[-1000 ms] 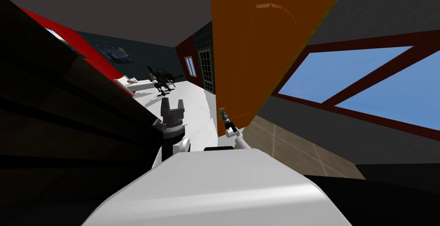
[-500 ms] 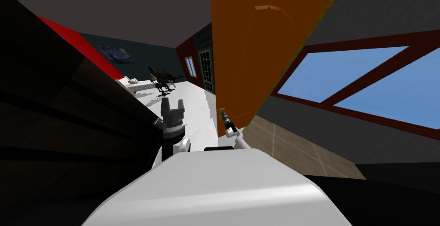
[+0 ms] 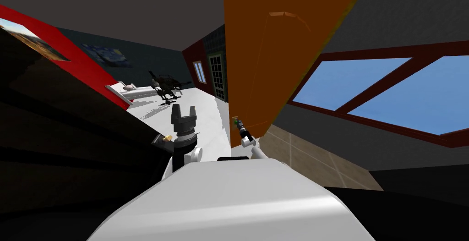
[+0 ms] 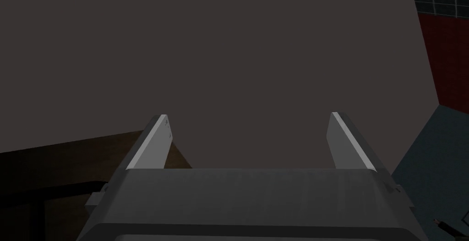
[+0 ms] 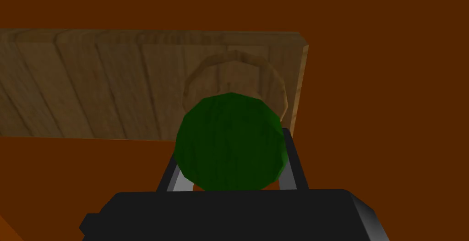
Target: Push the door open
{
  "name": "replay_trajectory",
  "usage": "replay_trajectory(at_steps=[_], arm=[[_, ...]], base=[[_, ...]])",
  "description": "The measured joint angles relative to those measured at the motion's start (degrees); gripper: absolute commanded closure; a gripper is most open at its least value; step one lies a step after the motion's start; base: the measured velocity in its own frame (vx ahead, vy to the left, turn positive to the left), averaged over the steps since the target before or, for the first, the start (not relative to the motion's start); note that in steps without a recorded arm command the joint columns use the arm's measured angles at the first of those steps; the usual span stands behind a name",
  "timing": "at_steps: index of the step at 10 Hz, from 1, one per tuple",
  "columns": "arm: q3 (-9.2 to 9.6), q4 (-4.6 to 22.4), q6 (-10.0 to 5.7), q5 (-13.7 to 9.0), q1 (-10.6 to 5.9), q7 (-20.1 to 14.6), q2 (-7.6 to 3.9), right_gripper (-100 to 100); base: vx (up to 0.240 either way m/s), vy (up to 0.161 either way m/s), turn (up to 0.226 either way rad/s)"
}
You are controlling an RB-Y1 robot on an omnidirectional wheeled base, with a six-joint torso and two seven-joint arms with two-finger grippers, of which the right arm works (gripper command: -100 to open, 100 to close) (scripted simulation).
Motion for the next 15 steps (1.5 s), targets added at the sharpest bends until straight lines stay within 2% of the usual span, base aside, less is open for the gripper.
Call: replay_trajectory(at_steps=[1, 2, 4, 5, 6, 7, 8, 11, 12, 15], arm=[[-0.48, -0.25, -0.37, -0.02, 0.0, 0.04, -0.35, 100], [-0.87, 0.47, -0.66, -0.05, -0.6, 0.2, -0.46, -100], [0.21, -0.49, -0.47, -0.69, 0.42, 1.66, -0.5, -100], [0.59, -1.03, -0.12, -0.91, 0.88, 2.56, 0.06, -100], [1.13, -1.89, 0.31, -1.2, 1.64, 3.73, 1.16, -100], [1.79, -1.24, -0.07, -1.54, 1.7, 4.55, 2.33, -100], [2.12, -2.32, 0.12, -1.67, 2.52, 4.98, 2.59, -100], [3.0, -3.54, 0.71, -2.26, 3.44, 6.39, 5.64, -100], [3.0, -3.62, 0.85, -2.27, 3.47, 6.54, 5.76, -100], [2.53, -3.55, 1.08, -2.16, 3.22, 6.7, 3.54, -100]], base=[[0.187, -0.019, -0.168], [-0.038, -0.054, -0.178], [-0.235, -0.063, -0.077], [-0.27, -0.049, -0.118], [-0.24, -0.017, -0.099], [-0.149, -0.003, -0.034], [-0.127, 0.019, -0.069], [-0.117, 0.044, -0.038], [0.084, -0.015, 0.012], [0.204, 0.005, 0.019]])
